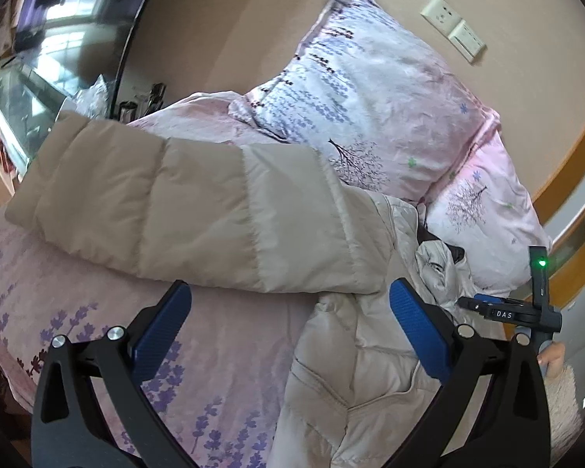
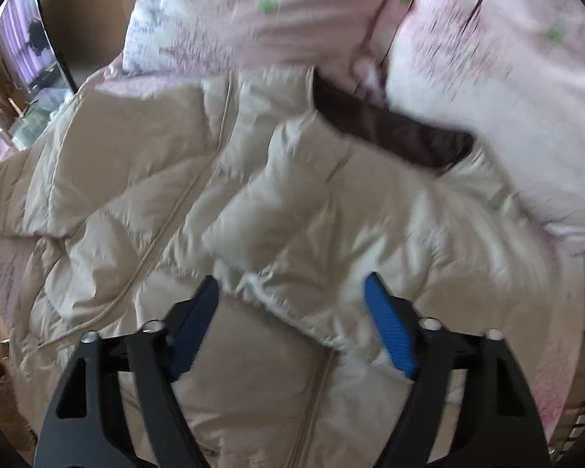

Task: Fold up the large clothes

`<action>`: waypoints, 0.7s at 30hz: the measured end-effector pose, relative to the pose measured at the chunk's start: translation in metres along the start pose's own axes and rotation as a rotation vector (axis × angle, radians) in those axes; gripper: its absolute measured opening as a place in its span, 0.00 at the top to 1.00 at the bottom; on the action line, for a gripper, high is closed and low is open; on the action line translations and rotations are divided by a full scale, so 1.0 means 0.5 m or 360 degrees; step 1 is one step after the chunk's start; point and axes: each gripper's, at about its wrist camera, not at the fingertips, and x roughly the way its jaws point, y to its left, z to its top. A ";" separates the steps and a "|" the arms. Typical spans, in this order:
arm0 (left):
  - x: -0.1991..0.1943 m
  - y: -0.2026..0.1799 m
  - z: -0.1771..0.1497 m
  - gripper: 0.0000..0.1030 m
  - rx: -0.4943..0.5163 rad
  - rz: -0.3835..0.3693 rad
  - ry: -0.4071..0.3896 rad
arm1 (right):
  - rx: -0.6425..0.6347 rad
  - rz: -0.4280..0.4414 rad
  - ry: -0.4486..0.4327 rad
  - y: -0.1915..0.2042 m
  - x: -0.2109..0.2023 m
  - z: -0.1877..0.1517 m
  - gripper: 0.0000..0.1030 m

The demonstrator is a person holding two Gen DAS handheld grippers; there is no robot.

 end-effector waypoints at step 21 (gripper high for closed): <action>-0.042 0.151 -0.001 0.22 -0.0498 0.0192 -0.0102 | 0.0343 0.0188 0.0075 -0.051 0.046 0.002 0.47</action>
